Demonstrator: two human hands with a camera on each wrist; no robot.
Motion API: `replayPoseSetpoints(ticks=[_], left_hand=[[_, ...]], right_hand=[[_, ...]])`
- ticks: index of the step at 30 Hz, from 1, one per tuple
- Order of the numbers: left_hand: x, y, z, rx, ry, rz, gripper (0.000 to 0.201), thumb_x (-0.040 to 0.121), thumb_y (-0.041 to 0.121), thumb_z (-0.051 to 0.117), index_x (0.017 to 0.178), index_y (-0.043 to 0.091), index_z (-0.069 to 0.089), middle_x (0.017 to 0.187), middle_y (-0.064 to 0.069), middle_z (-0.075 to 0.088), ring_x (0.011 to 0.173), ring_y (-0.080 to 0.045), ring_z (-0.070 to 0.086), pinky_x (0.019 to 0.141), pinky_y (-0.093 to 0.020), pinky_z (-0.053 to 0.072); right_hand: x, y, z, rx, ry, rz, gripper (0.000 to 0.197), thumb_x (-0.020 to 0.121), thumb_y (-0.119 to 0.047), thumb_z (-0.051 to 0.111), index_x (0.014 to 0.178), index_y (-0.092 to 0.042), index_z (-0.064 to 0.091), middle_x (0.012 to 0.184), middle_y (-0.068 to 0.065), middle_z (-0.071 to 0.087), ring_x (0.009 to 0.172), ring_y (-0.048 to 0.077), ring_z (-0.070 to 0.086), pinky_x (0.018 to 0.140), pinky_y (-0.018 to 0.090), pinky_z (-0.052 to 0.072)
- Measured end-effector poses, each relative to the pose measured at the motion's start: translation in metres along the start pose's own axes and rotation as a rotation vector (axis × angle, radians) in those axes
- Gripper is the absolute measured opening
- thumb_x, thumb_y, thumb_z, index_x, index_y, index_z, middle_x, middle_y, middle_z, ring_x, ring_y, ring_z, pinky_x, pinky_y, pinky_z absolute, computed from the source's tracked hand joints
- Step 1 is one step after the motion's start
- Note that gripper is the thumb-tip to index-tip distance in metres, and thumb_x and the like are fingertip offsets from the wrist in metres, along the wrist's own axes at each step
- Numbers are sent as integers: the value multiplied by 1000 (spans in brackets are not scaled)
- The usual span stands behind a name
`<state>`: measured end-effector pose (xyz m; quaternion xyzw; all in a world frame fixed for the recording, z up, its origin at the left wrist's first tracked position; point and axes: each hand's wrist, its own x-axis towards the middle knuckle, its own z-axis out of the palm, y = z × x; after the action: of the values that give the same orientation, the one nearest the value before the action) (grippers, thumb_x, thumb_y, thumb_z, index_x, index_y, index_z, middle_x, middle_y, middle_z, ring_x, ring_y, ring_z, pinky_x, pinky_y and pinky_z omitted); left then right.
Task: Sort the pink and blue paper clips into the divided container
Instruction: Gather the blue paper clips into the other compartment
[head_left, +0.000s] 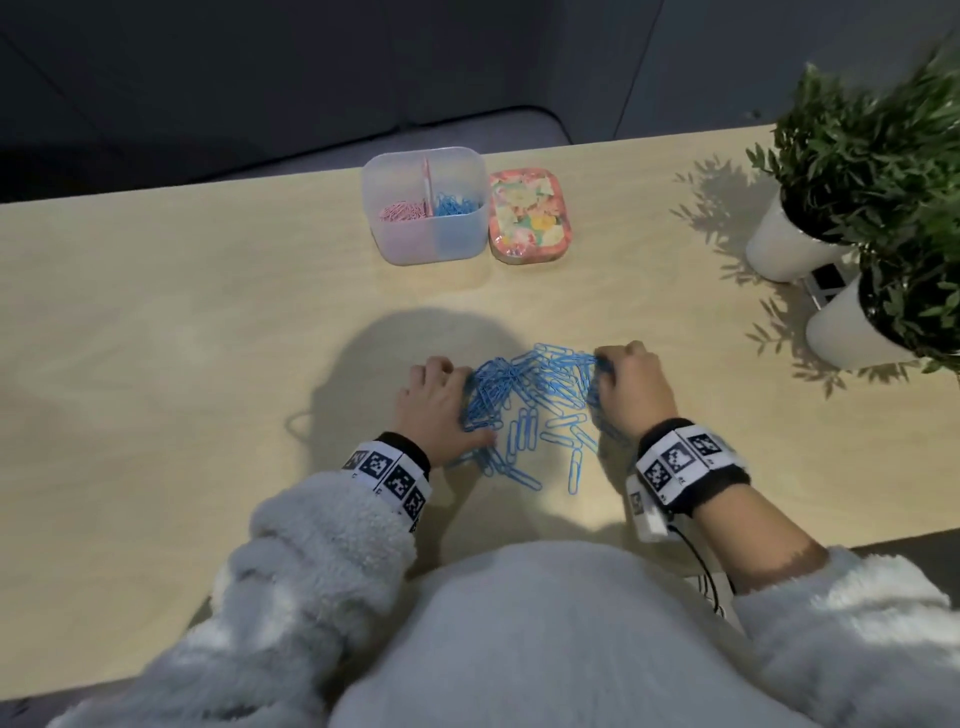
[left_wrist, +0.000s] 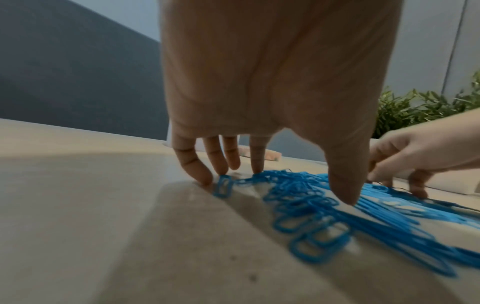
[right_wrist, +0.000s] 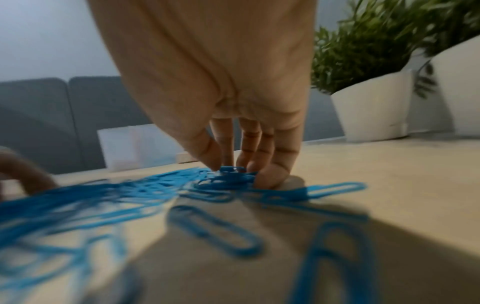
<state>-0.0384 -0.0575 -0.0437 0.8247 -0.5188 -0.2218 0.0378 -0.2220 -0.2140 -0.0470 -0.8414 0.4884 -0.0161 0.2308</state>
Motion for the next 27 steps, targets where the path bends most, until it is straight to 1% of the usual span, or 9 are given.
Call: replayPoseSetpoints(ticks=[4,6,9,11,17,20,22,24,27], left_hand=[[0,10,4,-23,9,50,85,60,64,53,132,19,41,128,-9,42,116,-31,40,99,-44,41],[-4,6,2,-52,44,30,86,62,65,55,133,19,40,129,-9,41,118,-31,39,100,-45,40],[-7,-4,0,-43,43,11,83,69,64,59,134,17,38,129,-10,40,120,-30,37,102,-44,38],[-4,-5,-3,-20,21,17,77,76,59,59,136,15,37,131,-10,39,122,-30,37,105,-41,34],[26,19,-14,-75,-51,95,60,83,43,59,131,12,42,128,-13,44,118,-32,42,103,-41,35],[40,28,-20,-32,-95,127,48,82,36,62,122,12,50,122,-14,47,115,-33,45,100,-41,38],[43,32,-21,-14,-105,134,36,84,24,61,116,10,54,119,-16,50,113,-34,48,95,-39,39],[43,36,-21,-19,-70,131,27,86,15,55,112,10,57,116,-15,54,110,-33,52,90,-38,39],[42,37,-21,-33,-22,125,25,88,9,50,112,9,58,116,-14,57,110,-32,54,89,-37,40]], right_hand=[[-6,-6,-2,52,-39,-100,36,86,-5,47,118,-12,60,106,22,55,101,41,52,89,42,44],[-11,11,-19,56,-46,-14,39,82,-11,59,121,-11,57,110,23,54,102,41,54,92,41,44],[-31,38,-38,-25,-258,205,73,67,-25,80,130,-11,45,120,20,44,108,39,53,97,38,42],[-39,43,-32,-11,-273,248,81,61,-21,82,131,-10,42,121,19,41,109,39,52,99,38,41],[-15,4,-1,152,-143,61,49,70,-2,67,118,-1,56,115,23,51,105,39,55,99,40,43],[-1,-14,5,113,-177,-20,44,76,-14,68,118,-6,57,114,22,51,108,37,52,99,38,42],[1,-24,5,48,-231,-75,59,70,-28,76,122,-10,55,116,19,49,111,35,48,99,38,41],[1,-34,9,-24,-250,-119,64,66,-29,79,122,-13,54,118,15,48,114,33,44,98,40,42],[2,-46,15,-47,-205,-172,38,75,-22,72,108,-10,59,113,16,51,109,34,47,91,40,44]])
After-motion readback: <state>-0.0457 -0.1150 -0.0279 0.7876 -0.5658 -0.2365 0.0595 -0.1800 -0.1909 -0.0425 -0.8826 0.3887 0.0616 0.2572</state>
